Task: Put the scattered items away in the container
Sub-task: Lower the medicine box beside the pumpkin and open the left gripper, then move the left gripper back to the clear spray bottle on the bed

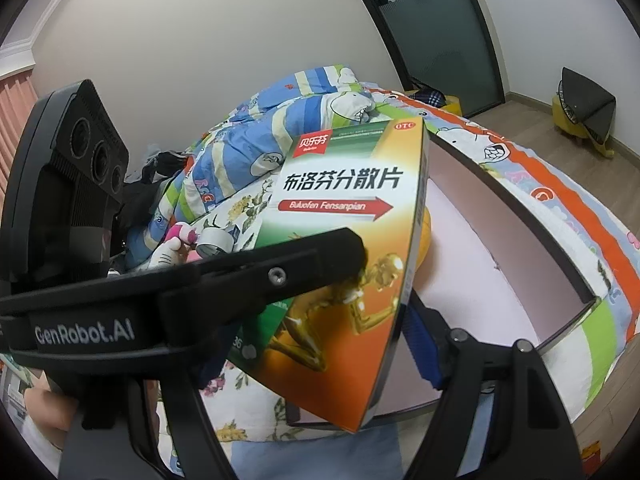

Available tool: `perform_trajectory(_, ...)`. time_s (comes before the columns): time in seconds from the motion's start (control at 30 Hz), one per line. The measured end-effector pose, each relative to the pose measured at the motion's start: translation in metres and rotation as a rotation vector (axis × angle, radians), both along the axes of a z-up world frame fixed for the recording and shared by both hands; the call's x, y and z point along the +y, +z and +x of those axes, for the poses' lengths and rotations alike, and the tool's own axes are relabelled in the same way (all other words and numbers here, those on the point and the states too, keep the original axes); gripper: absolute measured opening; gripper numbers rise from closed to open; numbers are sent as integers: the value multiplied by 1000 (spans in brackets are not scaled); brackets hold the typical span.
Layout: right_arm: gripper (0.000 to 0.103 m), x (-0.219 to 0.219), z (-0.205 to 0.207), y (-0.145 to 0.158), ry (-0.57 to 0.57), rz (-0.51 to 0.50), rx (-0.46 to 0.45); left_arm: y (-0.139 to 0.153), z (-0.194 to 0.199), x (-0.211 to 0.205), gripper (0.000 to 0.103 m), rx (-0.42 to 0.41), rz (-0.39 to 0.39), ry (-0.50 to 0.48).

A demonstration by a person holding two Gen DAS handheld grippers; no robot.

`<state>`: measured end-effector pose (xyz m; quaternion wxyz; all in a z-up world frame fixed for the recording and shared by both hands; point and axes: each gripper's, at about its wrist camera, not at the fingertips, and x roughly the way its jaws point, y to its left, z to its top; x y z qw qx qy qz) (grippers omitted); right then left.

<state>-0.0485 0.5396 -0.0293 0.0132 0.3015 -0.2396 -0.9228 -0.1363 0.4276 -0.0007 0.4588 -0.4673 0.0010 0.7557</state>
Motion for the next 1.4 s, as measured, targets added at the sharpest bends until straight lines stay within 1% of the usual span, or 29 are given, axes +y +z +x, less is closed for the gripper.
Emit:
perform_trajectory(0.1,76,1,-3,-4,0,1,-4,-4,-2,1,66,-9,-1,2)
perform_trajectory(0.2,77,-1,-2,-4,-6,23,-4,-4,-1,2,66,12,-11,6)
perform_trajectory(0.3,88,1,-1,-4,-18,27,-2,-5,0,3,66,30,-39,6)
perform_trajectory(0.43,92,0,1,-2,-29,38,0,-8,-3,-2,67,22,-52,27)
perform_trajectory(0.73,96,-10,5,7,-42,55,16,-3,-14,-31,67,-5,-20,77)
perform_trajectory(0.83,96,-21,4,14,-30,66,27,3,-18,-45,67,-9,-7,94)
perform_trajectory(1.03,97,-49,3,32,6,78,49,22,-21,-82,67,7,22,132)
perform_trajectory(1.4,99,-129,-2,71,112,127,102,59,-30,-181,67,49,69,249)
